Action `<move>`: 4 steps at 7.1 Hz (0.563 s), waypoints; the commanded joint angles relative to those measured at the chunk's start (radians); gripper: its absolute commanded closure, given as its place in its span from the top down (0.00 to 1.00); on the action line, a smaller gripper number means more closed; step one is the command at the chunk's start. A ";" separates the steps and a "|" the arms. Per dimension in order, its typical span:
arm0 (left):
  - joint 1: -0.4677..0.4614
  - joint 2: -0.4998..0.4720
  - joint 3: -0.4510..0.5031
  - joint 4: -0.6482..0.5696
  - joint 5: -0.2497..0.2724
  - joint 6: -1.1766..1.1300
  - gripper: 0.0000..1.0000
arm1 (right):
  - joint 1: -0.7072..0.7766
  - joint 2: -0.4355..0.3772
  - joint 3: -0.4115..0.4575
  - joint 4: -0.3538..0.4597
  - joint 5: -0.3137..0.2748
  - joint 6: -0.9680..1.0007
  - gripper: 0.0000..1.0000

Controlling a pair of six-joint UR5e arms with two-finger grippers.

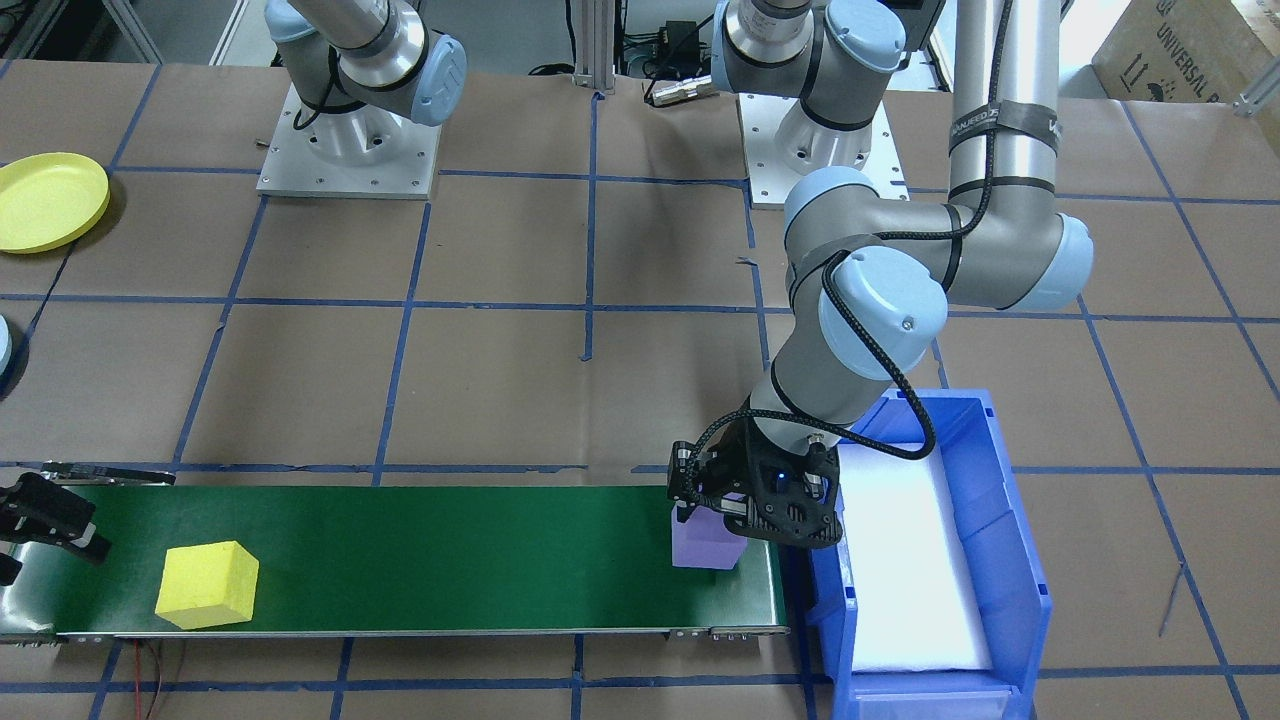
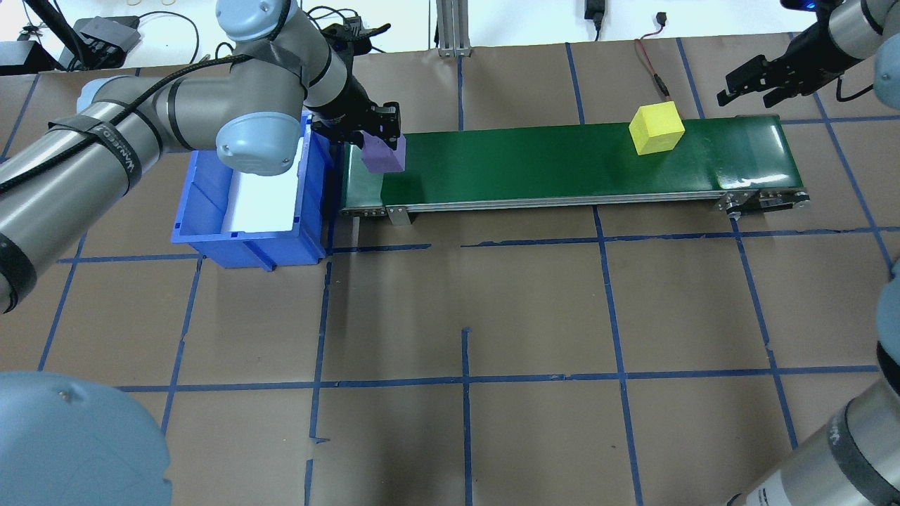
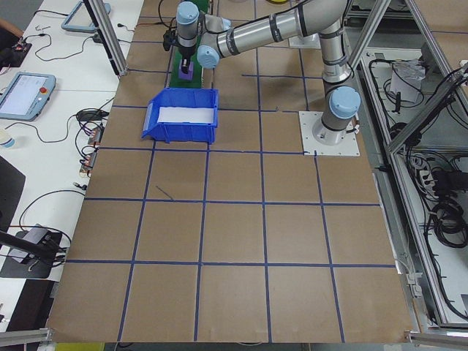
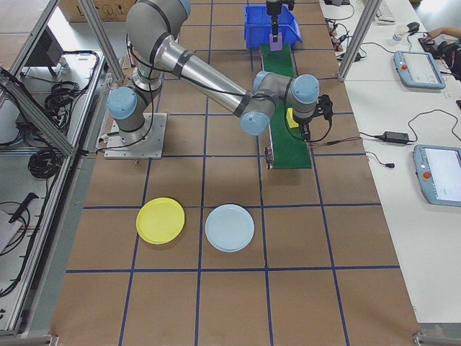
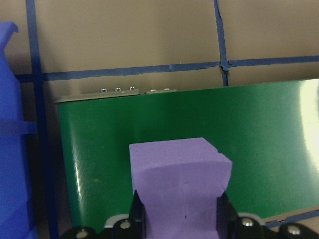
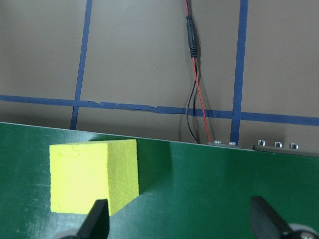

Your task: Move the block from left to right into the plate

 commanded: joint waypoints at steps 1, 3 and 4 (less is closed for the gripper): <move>0.000 0.001 0.013 0.001 0.001 0.000 0.96 | 0.000 0.023 -0.006 -0.001 0.006 0.033 1.00; 0.000 0.021 0.020 -0.001 0.003 0.000 0.99 | 0.000 0.026 -0.003 -0.009 0.001 0.080 1.00; 0.000 0.041 0.026 -0.001 0.004 0.000 1.00 | 0.000 0.024 -0.003 -0.010 0.001 0.113 1.00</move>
